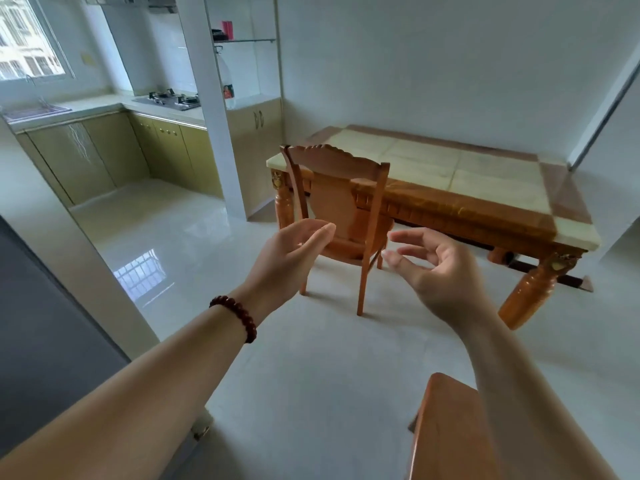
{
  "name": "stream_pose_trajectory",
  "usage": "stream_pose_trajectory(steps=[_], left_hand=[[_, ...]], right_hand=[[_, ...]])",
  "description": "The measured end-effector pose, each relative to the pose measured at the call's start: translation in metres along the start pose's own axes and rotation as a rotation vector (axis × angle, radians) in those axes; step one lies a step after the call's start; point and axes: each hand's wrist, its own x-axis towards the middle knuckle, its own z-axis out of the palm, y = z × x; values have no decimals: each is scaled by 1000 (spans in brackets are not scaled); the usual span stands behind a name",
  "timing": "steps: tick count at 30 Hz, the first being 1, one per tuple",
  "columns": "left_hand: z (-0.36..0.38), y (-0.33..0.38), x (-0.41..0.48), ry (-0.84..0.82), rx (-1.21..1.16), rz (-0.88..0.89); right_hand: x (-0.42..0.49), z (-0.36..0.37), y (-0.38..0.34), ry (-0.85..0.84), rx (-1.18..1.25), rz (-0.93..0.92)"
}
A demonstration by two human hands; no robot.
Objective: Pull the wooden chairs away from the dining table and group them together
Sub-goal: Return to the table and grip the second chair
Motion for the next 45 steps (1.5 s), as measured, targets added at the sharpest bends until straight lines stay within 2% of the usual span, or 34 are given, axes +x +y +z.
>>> stream_pose_trajectory(steps=[5, 13, 25, 36, 45], left_hand=[[-62, -30, 53, 31, 14, 5], [-92, -69, 145, 13, 6, 29], [-61, -113, 400, -43, -24, 82], [-36, -161, 589, -120, 27, 93], [-22, -232, 724, -346, 111, 68]], right_hand=[[52, 50, -12, 48, -1, -8], [140, 94, -5, 63, -21, -12], [374, 115, 50, 117, 4, -30], [545, 128, 109, 126, -13, 72], [653, 182, 163, 123, -92, 164]])
